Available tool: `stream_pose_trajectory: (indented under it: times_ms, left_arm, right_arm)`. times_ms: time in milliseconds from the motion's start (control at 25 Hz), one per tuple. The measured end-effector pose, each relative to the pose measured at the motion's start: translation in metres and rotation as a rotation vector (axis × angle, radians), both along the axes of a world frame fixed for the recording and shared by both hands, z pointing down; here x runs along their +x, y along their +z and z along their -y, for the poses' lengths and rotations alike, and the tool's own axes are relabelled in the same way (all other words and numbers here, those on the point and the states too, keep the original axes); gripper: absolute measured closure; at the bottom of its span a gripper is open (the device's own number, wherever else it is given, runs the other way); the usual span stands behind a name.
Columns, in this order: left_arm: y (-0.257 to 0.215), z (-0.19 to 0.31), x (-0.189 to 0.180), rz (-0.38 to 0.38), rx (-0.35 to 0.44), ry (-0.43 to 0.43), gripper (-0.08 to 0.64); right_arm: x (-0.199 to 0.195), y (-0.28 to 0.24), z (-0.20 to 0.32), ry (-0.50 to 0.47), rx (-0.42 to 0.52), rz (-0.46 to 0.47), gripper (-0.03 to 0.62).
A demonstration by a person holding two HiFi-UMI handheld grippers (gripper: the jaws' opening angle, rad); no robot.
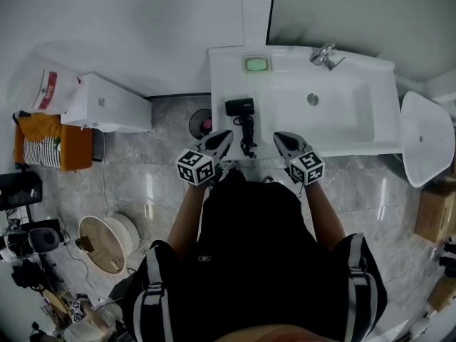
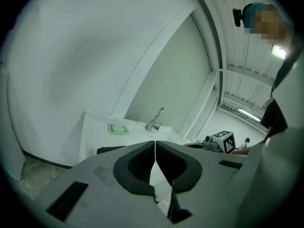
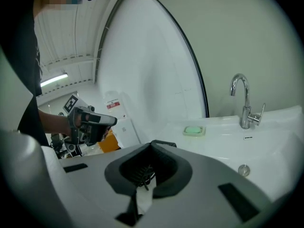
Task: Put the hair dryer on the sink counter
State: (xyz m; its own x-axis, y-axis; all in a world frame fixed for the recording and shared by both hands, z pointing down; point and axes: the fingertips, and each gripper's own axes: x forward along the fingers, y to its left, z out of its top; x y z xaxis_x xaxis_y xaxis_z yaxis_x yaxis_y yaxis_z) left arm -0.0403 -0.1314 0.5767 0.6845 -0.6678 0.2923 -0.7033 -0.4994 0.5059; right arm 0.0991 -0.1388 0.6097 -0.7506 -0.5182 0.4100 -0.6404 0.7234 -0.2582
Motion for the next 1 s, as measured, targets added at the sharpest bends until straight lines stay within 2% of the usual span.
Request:
stream_pose_trajectory:
  times_ms: [440,720,1000]
  left_arm:
    - [-0.004,-0.023,0.019,0.017,0.003,-0.032,0.543]
    - [-0.008,-0.034,0.021,0.024,0.013,-0.065,0.543]
    - [-0.01,-0.05,0.029,0.023,0.014,-0.089,0.543]
  right_arm:
    - [0.004,-0.016,-0.013,-0.05,-0.026,0.117,0.535]
    - [0.013,-0.021,-0.016,-0.06,0.009,0.076,0.535]
    - [0.017,-0.024,-0.035,-0.087,0.013,0.078,0.535]
